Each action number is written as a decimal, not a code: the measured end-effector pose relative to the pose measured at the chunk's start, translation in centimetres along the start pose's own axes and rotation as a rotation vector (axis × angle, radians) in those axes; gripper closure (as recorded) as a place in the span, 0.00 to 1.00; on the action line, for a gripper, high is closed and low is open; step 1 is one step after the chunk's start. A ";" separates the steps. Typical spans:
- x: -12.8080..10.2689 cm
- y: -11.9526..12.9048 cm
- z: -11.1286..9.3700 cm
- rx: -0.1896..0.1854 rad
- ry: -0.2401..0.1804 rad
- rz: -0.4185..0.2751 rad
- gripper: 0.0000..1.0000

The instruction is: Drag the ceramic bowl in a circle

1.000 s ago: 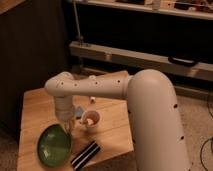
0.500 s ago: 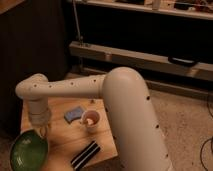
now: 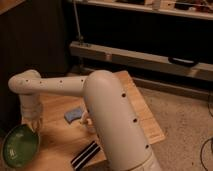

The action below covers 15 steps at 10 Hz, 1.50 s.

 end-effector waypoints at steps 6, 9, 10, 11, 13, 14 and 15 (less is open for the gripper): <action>2.1 10.1 -0.6 -0.008 -0.045 0.233 0.86; -0.3 13.6 -0.3 -0.019 -0.066 0.309 0.86; -1.1 13.9 -0.2 -0.029 -0.076 0.313 0.86; -2.0 14.3 -0.1 -0.038 -0.083 0.316 0.86; -4.0 15.3 -0.2 -0.068 -0.097 0.316 0.86; -4.9 15.3 -0.1 -0.087 -0.105 0.307 0.86; -5.6 15.4 -0.1 -0.102 -0.112 0.298 0.86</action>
